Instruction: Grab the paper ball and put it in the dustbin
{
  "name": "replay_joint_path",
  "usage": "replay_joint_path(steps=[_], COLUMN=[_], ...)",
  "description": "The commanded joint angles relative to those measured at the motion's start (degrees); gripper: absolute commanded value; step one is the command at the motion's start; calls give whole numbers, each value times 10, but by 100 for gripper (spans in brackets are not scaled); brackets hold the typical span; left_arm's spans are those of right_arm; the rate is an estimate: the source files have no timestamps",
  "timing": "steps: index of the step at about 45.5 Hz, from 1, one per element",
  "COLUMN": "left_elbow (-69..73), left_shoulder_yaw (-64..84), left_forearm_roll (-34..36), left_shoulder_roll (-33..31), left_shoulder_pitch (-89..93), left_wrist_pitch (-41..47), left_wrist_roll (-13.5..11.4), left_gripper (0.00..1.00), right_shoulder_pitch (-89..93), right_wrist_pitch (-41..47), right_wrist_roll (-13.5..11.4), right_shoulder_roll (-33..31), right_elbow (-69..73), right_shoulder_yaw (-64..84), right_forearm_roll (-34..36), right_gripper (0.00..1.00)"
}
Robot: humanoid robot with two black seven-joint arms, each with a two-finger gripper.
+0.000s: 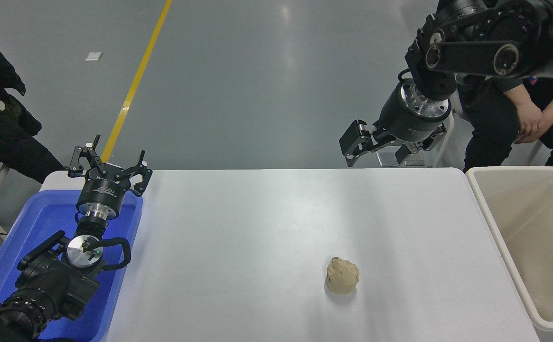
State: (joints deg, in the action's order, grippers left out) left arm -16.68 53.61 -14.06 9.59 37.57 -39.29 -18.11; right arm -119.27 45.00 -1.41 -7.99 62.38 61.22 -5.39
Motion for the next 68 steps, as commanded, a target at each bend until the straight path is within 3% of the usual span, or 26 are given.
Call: replay_joint_path(steps=[1, 33, 43, 46, 68], left_elbow=[0, 0, 0, 0, 0], left_shoulder_yaw=[0, 0, 0, 0, 0], left_forearm_roll=[0, 0, 0, 0, 0], left_shoulder_roll=[0, 0, 0, 0, 0], left_shoulder_pitch=[0, 0, 0, 0, 0], left_wrist_pitch=[0, 0, 0, 0, -1], left_wrist_roll=[0, 0, 0, 0, 0], left_gripper=[99, 99, 99, 99, 99], right_shoulder_pitch=[15, -6, 43, 86, 230], right_wrist_pitch=[0, 0, 0, -26, -203], right_wrist_roll=[1, 0, 0, 0, 0], right_shoulder_roll=[-6, -19, 46, 80, 80], right_elbow=[-26, 18, -2, -30, -111], right_shoulder_yaw=[2, -22, -35, -31, -27], right_forearm_roll=[2, 3, -2, -11, -37], right_gripper=[100, 100, 100, 100, 100])
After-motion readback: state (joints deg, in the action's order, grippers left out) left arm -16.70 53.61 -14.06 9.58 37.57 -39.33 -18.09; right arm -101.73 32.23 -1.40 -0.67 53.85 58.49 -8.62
